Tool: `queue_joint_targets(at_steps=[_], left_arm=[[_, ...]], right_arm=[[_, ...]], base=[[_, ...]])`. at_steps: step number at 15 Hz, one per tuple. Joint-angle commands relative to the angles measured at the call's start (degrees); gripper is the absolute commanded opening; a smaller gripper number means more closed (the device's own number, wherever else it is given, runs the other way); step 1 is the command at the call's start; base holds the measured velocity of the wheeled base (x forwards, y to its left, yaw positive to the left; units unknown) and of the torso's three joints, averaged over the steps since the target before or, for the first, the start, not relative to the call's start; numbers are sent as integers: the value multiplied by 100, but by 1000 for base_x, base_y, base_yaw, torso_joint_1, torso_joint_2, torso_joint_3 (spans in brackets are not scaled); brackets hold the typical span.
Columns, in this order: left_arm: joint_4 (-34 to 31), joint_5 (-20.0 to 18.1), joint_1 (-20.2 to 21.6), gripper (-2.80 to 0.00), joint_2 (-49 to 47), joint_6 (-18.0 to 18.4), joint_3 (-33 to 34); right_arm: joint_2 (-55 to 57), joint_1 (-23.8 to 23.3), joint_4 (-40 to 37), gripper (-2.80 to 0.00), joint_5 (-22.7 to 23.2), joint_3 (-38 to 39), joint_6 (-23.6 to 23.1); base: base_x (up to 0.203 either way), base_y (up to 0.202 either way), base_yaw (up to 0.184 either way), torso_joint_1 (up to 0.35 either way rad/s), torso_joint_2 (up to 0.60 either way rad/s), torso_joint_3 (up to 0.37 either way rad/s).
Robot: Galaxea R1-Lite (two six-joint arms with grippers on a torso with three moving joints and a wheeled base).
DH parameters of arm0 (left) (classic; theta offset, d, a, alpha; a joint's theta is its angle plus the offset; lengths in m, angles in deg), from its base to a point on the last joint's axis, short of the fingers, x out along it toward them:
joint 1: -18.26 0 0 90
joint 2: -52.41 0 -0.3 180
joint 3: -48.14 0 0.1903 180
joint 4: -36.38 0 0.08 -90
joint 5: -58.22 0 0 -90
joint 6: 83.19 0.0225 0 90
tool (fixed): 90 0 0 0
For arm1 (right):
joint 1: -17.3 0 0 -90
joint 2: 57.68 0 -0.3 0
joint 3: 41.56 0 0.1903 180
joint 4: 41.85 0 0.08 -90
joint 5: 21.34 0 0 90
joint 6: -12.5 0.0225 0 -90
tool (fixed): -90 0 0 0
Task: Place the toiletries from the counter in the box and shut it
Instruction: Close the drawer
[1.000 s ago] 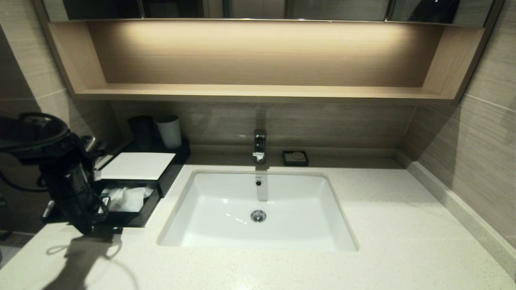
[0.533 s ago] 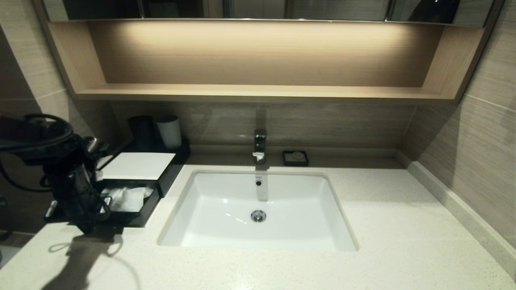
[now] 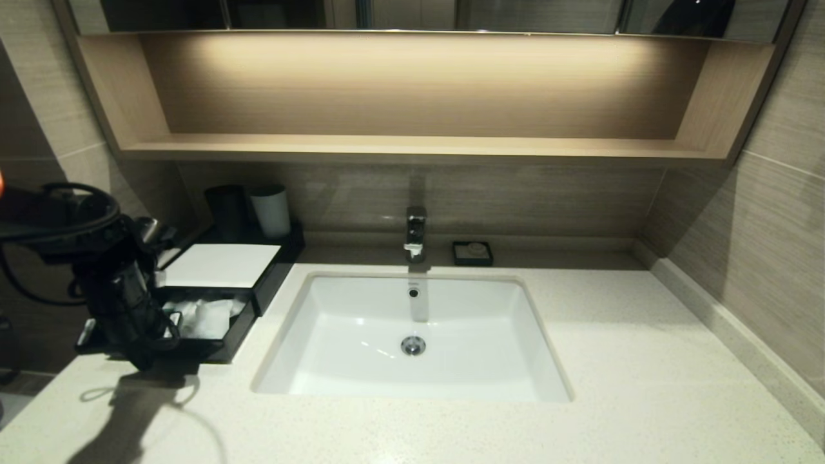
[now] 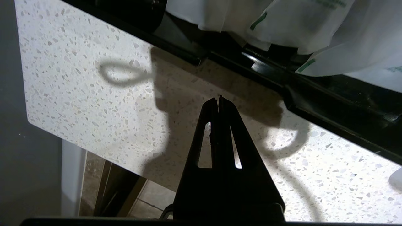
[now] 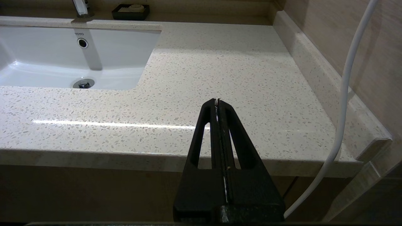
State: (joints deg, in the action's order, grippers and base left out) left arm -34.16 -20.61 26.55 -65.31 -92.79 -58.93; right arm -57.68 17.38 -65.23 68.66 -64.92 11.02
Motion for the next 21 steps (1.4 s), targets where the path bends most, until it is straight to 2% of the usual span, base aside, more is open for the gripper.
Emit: queue_joint_targets(at_steps=[1, 16, 21], left_arm=[[89, 8, -29, -280, -5, -24, 12], [510, 8, -85, -280, -5, -141, 56], [674, 17, -126, -280, -5, -314, 47]], right_arm=[[-9, 0, 1, -280, 0, 9, -2], [0, 0, 1, -280, 0, 9, -2], [-9, 0, 1, -280, 0, 9, -2]], base=[[0, 0, 0, 0, 0, 0], [0, 0, 0, 0, 0, 0], [0, 0, 0, 0, 0, 0]])
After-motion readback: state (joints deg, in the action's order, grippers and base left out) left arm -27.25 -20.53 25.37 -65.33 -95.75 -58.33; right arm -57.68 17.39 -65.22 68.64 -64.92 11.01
